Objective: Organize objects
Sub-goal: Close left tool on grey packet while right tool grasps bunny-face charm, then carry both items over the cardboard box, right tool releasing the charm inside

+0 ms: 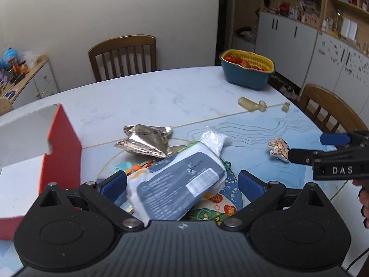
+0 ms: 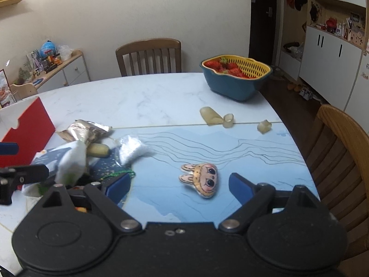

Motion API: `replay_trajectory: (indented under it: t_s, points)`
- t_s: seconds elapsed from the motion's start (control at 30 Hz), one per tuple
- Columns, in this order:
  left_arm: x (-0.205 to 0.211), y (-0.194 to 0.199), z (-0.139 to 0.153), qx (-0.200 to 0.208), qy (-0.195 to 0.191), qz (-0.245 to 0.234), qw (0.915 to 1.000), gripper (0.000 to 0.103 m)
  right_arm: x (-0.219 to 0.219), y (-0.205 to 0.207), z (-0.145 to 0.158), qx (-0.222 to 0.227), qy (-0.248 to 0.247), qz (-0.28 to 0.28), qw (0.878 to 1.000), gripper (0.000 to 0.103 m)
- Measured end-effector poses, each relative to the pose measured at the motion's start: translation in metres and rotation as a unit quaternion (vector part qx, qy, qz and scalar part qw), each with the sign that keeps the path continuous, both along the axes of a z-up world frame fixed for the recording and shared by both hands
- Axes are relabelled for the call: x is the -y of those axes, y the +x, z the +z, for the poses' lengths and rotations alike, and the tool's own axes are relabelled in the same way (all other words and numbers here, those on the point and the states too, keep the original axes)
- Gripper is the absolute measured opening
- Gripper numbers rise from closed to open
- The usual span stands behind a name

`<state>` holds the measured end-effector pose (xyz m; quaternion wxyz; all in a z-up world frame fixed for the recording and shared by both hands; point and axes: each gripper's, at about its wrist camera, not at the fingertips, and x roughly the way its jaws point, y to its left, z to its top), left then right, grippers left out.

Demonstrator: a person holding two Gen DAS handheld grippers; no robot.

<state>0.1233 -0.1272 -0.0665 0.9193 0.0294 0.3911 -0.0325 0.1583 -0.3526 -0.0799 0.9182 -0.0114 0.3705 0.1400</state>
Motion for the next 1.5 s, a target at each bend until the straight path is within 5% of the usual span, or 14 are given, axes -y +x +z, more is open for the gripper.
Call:
replay_trajectory:
  t_s: [0.4,0.73,0.93,1.2,1.5]
  points:
    - [0.004,0.023,-0.02,-0.012,0.002,-0.001,0.9999,0.103,0.001,0.023,-0.024,-0.014,-0.026,0.005,1.0,0.091]
    - [-0.003,0.03,-0.03,-0.013,-0.002,0.015,0.9998,0.102,-0.007,0.049,-0.049,-0.028,-0.054,0.005,0.998,0.078]
    - [-0.013,0.032,-0.03,-0.012,-0.009,0.033,0.9993,0.072,-0.013,0.058,-0.061,-0.033,-0.075,0.008,0.997,0.054]
    - [-0.031,0.024,-0.018,-0.001,-0.036,0.066,0.9972,0.033,-0.014,0.055,-0.054,-0.02,-0.075,0.013,0.997,0.044]
    - [-0.073,-0.007,0.024,0.019,-0.096,0.104,0.9897,0.028,-0.042,0.028,0.005,0.009,-0.027,0.065,0.997,0.043]
